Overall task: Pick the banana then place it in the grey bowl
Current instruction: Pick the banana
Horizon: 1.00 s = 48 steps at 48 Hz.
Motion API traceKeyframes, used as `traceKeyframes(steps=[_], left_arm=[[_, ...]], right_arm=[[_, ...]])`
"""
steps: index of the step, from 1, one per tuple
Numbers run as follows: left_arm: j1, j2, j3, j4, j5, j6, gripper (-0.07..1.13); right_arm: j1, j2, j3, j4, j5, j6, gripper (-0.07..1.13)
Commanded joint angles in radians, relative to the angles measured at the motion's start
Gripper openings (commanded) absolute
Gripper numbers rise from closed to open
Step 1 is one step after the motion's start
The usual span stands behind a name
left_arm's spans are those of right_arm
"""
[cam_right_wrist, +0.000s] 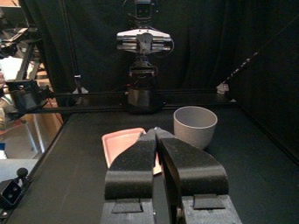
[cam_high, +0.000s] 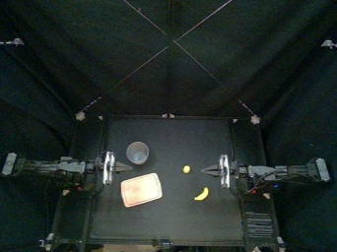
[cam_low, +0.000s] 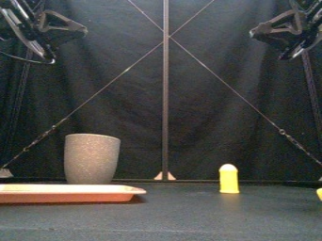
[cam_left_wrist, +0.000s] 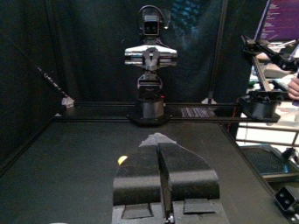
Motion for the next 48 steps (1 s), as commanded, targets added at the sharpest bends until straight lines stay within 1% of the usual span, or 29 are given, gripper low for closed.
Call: traceKeyframes(steps=[1, 7, 14, 18, 23, 27, 29, 32, 37, 41, 42, 44, 48], left_arm=[[0.006, 0.012, -0.003, -0.002, -0.012, 0.002, 0.05], [0.012, 0.017, 0.000, -0.002, -0.021, 0.005, 0.06], [0.032, 0.035, 0.014, 0.002, -0.061, 0.005, 0.06], [0.040, 0.046, 0.017, 0.003, -0.084, 0.005, 0.06], [0.048, 0.061, 0.017, 0.005, -0.115, 0.005, 0.06], [0.051, 0.071, 0.017, 0.008, -0.146, 0.005, 0.06], [0.052, 0.075, 0.017, 0.009, -0.158, 0.005, 0.06], [0.055, 0.078, 0.017, 0.012, -0.170, 0.005, 0.06], [0.066, 0.078, 0.017, 0.015, -0.176, 0.005, 0.06], [0.071, 0.078, 0.018, 0.015, -0.176, 0.005, 0.06], [0.071, 0.078, 0.018, 0.014, -0.176, 0.005, 0.06], [0.074, 0.078, 0.018, 0.015, -0.176, 0.005, 0.06], [0.078, 0.078, 0.021, 0.015, -0.176, 0.005, 0.06]], right_arm=[[0.025, 0.041, 0.000, 0.000, 0.006, 0.008, -0.01], [0.049, 0.130, 0.005, 0.008, 0.094, 0.031, 0.00], [0.130, 0.262, -0.017, 0.043, 0.351, 0.077, 0.00], [0.181, 0.334, -0.041, 0.044, 0.489, 0.095, 0.01], [0.232, 0.419, -0.081, 0.034, 0.618, 0.101, 0.06], [0.259, 0.479, -0.112, 0.028, 0.678, 0.101, 0.21], [0.267, 0.499, -0.126, 0.026, 0.687, 0.101, 0.31], [0.267, 0.522, -0.133, 0.023, 0.687, 0.103, 0.49], [0.267, 0.551, -0.140, 0.003, 0.684, 0.104, 0.83], [0.262, 0.572, -0.140, -0.028, 0.672, 0.104, 1.04], [0.261, 0.580, -0.140, -0.034, 0.670, 0.104, 1.08], [0.258, 0.592, -0.143, -0.040, 0.670, 0.106, 1.10], [0.258, 0.626, -0.155, -0.044, 0.678, 0.104, 1.07]])
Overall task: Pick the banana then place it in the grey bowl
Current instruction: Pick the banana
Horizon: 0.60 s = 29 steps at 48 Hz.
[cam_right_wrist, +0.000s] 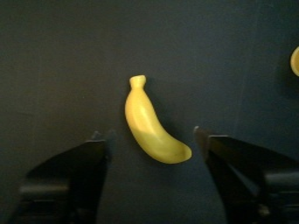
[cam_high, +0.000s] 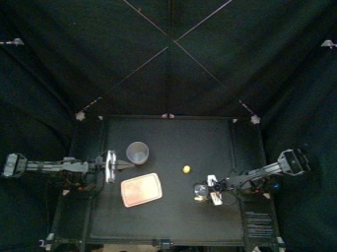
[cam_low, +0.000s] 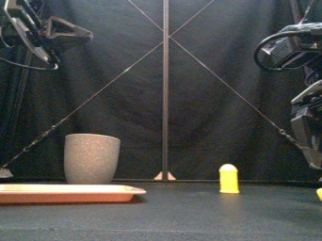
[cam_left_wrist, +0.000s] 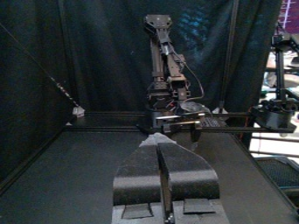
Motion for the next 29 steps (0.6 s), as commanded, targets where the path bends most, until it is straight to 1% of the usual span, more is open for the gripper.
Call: traceKeyframes(steps=[1, 11, 15, 18, 22, 25, 26, 29], left_arm=[[0.009, 0.005, -0.011, 0.002, -0.011, 0.002, 0.06], [0.020, 0.005, -0.002, 0.002, -0.011, 0.002, 0.06], [0.025, 0.005, 0.003, 0.000, -0.012, 0.002, 0.06], [0.026, 0.005, 0.003, 0.000, -0.012, 0.002, 0.06], [0.028, 0.005, 0.003, 0.000, -0.011, 0.002, 0.06], [0.028, 0.005, 0.003, 0.000, -0.011, 0.002, 0.06], [0.028, 0.005, 0.003, 0.000, -0.012, 0.002, 0.06], [0.028, 0.005, 0.003, -0.002, -0.012, 0.002, 0.06]], right_arm=[[-0.003, 0.028, -0.031, -0.005, 0.002, -0.002, 1.06], [-0.005, 0.129, -0.037, -0.012, 0.000, -0.005, 1.04], [-0.002, 0.170, -0.046, -0.008, 0.000, -0.008, 1.02], [0.003, 0.189, -0.055, -0.006, 0.000, -0.009, 0.98], [0.003, 0.193, -0.067, -0.003, 0.000, -0.009, 0.87], [0.003, 0.192, -0.075, -0.003, 0.002, -0.009, 0.76], [0.003, 0.190, -0.080, -0.002, 0.002, -0.009, 0.70], [-0.003, 0.183, -0.098, -0.006, 0.002, -0.008, 0.59]])
